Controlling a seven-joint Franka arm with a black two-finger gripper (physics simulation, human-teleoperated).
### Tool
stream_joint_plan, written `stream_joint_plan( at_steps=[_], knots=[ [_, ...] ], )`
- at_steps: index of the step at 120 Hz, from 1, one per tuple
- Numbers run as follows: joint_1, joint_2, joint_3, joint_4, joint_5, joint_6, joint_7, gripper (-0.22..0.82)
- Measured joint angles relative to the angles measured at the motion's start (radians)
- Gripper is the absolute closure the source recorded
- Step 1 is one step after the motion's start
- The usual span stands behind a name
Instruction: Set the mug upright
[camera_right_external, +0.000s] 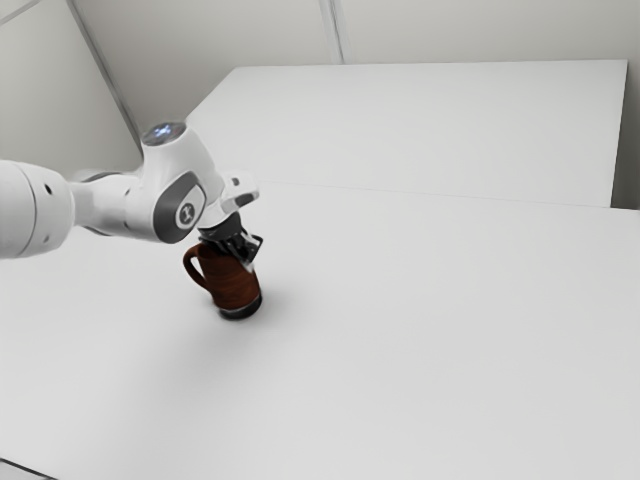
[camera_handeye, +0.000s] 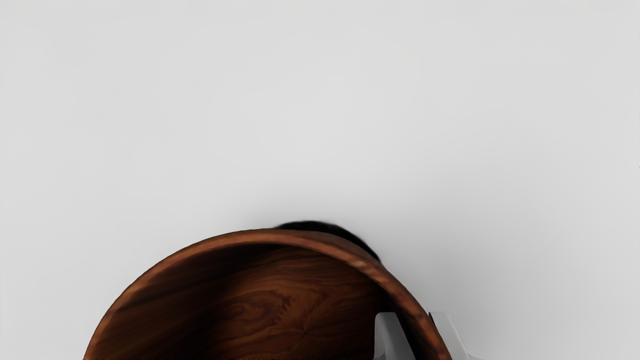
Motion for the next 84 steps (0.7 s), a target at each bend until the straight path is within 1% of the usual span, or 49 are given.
stream_joint_plan(
  at_steps=[14, 31, 53, 84],
  knots=[
    [-0.003, -0.003, -0.006, -0.020, 0.018, 0.091, -0.018, 0.74],
    [-0.004, -0.003, -0.007, -0.046, 0.025, 0.150, -0.040, 0.74],
    [-0.010, 0.007, -0.007, -0.061, 0.028, 0.185, -0.068, 0.74],
    [-0.009, 0.022, -0.008, -0.068, 0.026, 0.201, -0.096, 0.74]
  ],
)
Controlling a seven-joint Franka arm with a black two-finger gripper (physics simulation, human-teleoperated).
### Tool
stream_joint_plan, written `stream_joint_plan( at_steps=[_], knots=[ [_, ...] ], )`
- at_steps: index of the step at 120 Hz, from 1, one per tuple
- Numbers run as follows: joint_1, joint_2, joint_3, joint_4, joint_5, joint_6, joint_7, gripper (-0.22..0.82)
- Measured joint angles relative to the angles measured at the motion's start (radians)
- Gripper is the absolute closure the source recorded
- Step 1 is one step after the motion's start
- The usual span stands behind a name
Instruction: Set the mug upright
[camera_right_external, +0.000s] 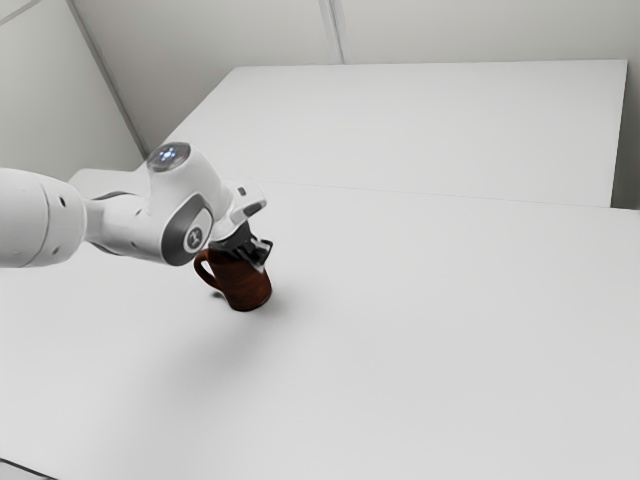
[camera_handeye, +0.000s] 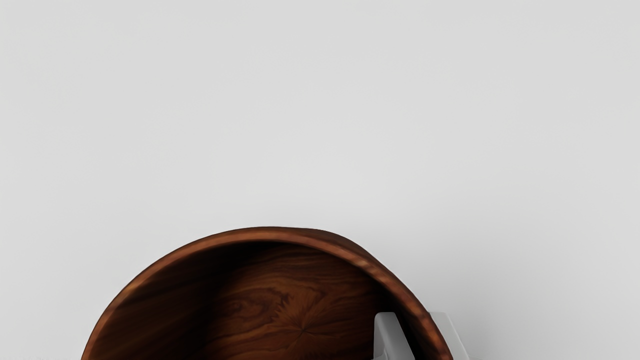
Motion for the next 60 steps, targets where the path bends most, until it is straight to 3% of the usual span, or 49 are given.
stream_joint_plan(
  at_steps=[7, 22, 33, 60],
  knots=[
    [0.001, 0.002, -0.002, 0.002, -0.001, 0.001, -0.004, 0.70],
    [-0.003, -0.005, -0.012, 0.007, -0.001, -0.005, -0.007, 0.42],
    [-0.004, -0.022, -0.012, 0.012, 0.001, -0.021, -0.010, 0.27],
    [-0.002, -0.047, -0.009, 0.137, 0.004, -0.144, -0.014, 0.09]
  ],
)
